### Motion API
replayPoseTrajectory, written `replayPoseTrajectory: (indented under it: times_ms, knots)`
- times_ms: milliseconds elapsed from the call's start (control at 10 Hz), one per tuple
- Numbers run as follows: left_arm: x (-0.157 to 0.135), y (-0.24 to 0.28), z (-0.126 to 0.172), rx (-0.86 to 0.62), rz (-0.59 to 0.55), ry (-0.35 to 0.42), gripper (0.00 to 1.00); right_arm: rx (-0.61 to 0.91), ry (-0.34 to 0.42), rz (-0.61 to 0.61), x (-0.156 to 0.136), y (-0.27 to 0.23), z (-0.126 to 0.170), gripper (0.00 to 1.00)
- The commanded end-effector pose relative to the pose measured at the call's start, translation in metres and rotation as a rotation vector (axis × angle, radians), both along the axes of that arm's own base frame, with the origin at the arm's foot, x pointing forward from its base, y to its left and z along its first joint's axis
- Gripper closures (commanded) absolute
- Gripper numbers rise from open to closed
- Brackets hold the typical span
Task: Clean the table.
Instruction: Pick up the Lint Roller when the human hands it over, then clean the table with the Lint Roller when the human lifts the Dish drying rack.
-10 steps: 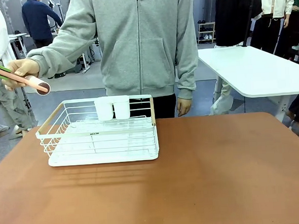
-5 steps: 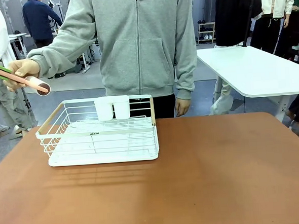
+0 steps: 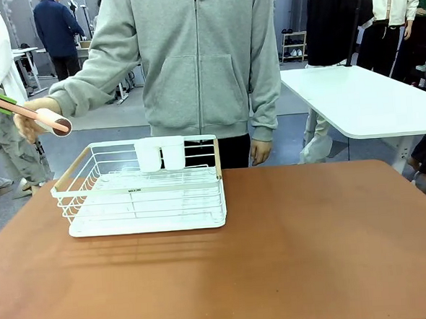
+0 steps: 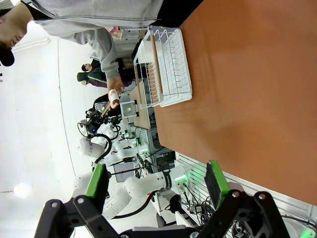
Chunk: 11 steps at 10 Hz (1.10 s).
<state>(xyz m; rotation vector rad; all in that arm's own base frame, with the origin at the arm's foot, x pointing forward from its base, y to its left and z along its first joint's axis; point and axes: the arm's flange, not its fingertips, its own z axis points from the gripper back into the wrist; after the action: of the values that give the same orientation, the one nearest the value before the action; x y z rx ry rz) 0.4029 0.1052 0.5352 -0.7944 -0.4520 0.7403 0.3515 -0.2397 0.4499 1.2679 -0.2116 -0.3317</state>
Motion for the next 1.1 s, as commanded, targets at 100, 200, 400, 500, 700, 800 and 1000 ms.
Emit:
replayPoseTrajectory:
  times_ms: [100,200,400,500,700,800,1000]
  knots:
    - [-0.0002,-0.0001,0.0014,0.0,0.001,-0.004,0.98,0.008,-0.011,0.0,-0.0039,0.0024,0.0019,0.0]
    - [-0.0002,-0.0001,0.0014,0.0,0.001,-0.004,0.98,0.008,-0.011,0.0,-0.0039,0.0024,0.0019,0.0]
    - [-0.0002,-0.0001,0.0014,0.0,0.001,-0.004,0.98,0.008,-0.011,0.0,-0.0039,0.0024,0.0019,0.0]
    - [-0.0002,-0.0001,0.0014,0.0,0.001,-0.004,0.98,0.008,-0.011,0.0,-0.0039,0.0024,0.0019,0.0]
    - [-0.0002,-0.0001,0.0014,0.0,0.001,-0.004,0.98,0.008,-0.011,0.0,-0.0039,0.0024,0.0019,0.0]
    - [-0.0002,-0.0001,0.0014,0.0,0.001,-0.004,0.98,0.008,-0.011,0.0,-0.0039,0.0024,0.0019,0.0]
    - [-0.0002,-0.0001,0.0014,0.0,0.001,-0.004,0.98,0.008,-0.011,0.0,-0.0039,0.0024,0.0019,0.0]
